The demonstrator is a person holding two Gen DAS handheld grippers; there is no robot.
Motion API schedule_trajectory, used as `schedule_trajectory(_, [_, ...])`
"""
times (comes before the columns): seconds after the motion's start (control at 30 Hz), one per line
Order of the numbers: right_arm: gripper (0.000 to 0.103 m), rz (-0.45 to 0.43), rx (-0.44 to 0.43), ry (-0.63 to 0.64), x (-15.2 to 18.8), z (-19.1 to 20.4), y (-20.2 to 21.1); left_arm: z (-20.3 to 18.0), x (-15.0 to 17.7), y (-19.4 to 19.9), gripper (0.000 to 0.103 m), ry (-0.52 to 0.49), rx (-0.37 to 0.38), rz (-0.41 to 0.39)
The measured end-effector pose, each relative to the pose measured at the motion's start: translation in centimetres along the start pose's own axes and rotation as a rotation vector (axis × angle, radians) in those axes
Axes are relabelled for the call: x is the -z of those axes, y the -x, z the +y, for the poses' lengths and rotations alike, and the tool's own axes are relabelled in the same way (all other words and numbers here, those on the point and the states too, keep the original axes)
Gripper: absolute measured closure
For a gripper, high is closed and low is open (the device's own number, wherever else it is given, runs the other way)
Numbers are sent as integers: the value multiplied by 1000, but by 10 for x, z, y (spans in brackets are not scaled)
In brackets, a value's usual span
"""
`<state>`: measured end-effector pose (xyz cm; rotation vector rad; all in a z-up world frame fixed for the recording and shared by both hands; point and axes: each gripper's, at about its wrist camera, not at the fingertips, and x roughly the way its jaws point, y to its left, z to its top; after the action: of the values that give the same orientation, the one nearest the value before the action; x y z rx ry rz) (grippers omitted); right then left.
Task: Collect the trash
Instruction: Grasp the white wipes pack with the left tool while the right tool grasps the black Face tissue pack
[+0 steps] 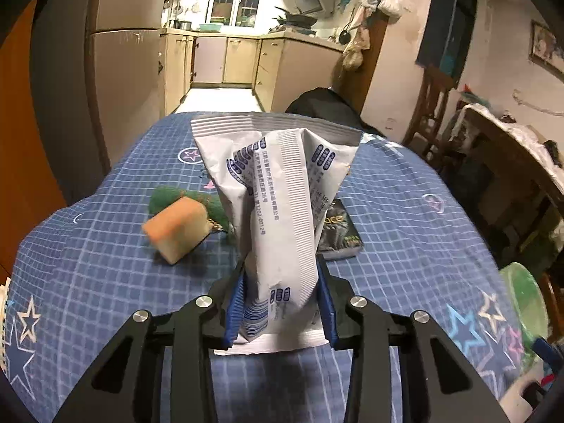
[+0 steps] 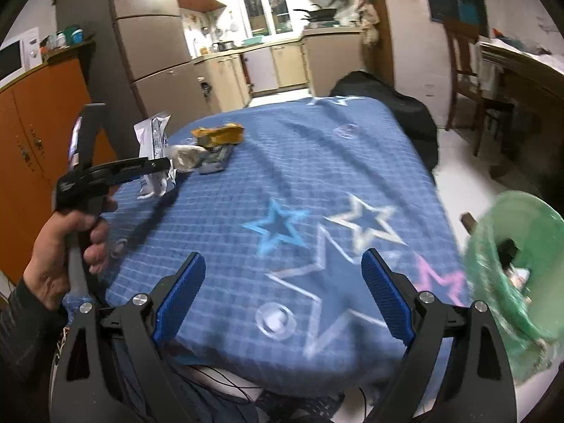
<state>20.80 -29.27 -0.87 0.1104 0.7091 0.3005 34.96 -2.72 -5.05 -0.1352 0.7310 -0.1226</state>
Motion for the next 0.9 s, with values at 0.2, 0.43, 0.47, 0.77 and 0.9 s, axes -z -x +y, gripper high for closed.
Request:
schedule_trajectory(0.2, [18,23,-82,47,-35,32,-44,25,15,46,66,32,56,-17])
schedule_trajectory(0.43, [41,118,-148,58,-75,60,-119,70,36,62,66,102,43,0])
schedule_trajectory(0.47, [45,137,-139,56,-81,62,-134,77,37,63,66,115,41,3])
schedule_trajectory(0.77, [46,225,-88,93,-110,90,-210,103,41,61,66,159,49,12])
schedule_trajectory(0.9, [46,223,-41,143,-116,103,-226,109,39,50,66,181,83,37])
